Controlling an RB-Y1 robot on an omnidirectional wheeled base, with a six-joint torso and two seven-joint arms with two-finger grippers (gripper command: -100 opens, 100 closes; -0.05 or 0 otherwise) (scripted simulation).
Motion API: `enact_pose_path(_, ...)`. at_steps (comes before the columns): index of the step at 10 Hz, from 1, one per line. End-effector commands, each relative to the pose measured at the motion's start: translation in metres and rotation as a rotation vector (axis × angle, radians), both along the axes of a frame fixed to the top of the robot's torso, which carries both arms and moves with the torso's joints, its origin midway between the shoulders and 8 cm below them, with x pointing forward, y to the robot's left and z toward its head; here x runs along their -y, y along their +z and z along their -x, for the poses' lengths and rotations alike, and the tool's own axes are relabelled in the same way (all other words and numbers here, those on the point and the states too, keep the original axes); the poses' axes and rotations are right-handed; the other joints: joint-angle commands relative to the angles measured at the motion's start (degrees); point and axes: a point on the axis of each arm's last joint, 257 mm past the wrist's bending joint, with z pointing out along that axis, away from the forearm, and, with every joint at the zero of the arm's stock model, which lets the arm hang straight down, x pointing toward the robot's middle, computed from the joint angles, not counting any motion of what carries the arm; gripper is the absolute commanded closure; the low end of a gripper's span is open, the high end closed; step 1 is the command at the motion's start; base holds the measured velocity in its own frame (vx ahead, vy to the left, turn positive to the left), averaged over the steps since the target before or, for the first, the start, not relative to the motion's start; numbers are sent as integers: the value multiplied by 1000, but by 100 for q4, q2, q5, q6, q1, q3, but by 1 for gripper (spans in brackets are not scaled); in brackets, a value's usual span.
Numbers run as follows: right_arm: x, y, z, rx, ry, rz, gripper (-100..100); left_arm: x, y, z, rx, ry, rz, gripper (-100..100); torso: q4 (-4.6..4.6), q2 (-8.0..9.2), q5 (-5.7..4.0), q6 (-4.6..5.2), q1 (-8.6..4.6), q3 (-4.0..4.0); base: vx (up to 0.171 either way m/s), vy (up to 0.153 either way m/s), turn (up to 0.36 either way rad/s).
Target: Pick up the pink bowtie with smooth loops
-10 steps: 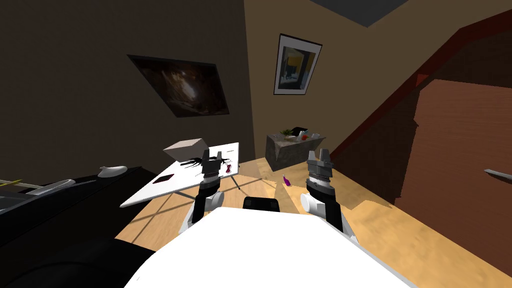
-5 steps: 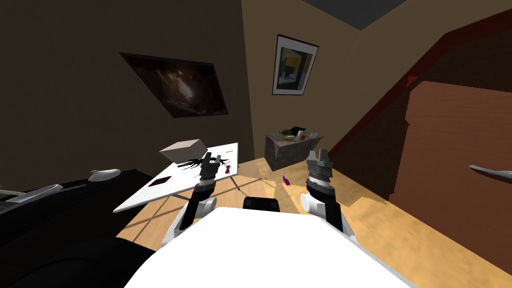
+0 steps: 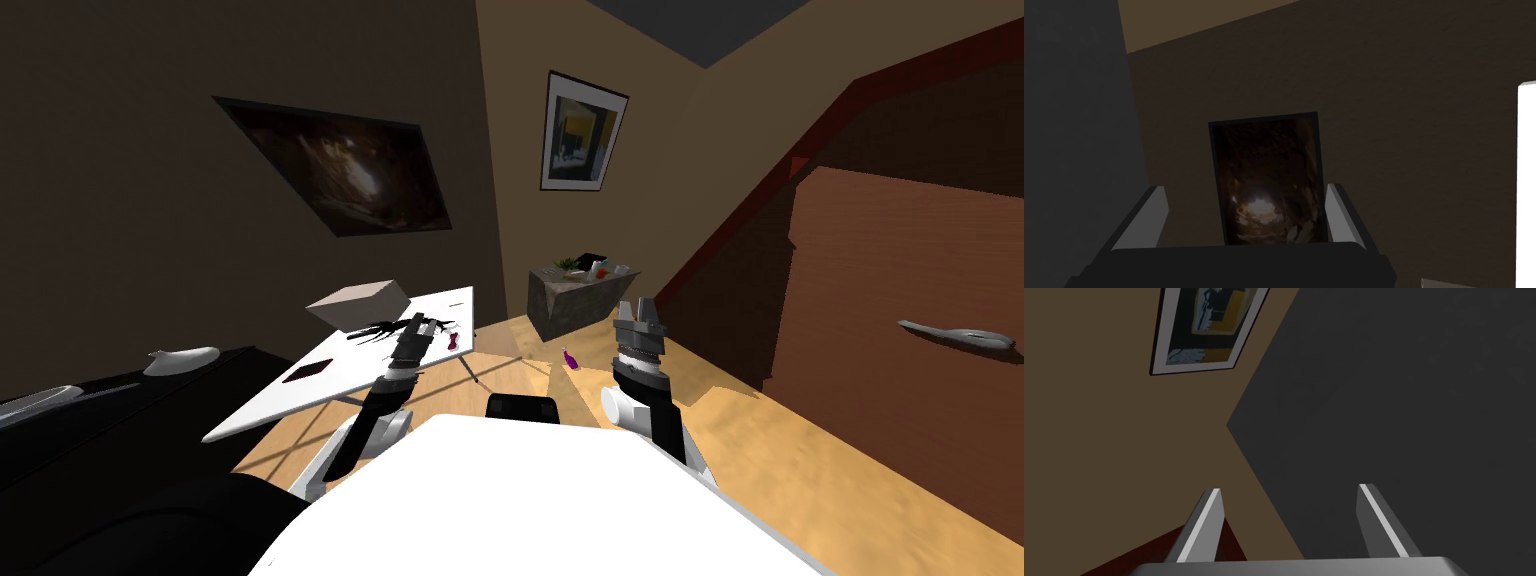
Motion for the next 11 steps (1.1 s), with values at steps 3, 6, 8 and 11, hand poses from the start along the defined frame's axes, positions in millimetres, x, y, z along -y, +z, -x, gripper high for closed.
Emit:
enact_pose_path(3, 0, 0, 0, 0, 0, 0, 0, -21, -30, 6, -140, 1, -84, -100, -1, -4, 0, 1, 3, -2, 20, 17, -69)
enact_pose_path(6, 0, 0, 0, 0, 0, 0, 0, -37, -59, 14, -269, 0, -150, -100, -2, -12, 1, 0, 3, -7, 38, 21, -65)
enact_pose_path(8, 0, 0, 0, 0, 0, 0, 0, -47, -83, 22, -366, 0, -192, -100, -4, -18, 1, 1, 1, -10, 63, 13, -70)
enact_pose_path(11, 0, 0, 0, 0, 0, 0, 0, -55, -111, 31, -476, -11, -241, -100, -4, -20, 0, 0, -5, -12, 57, 2, -58)
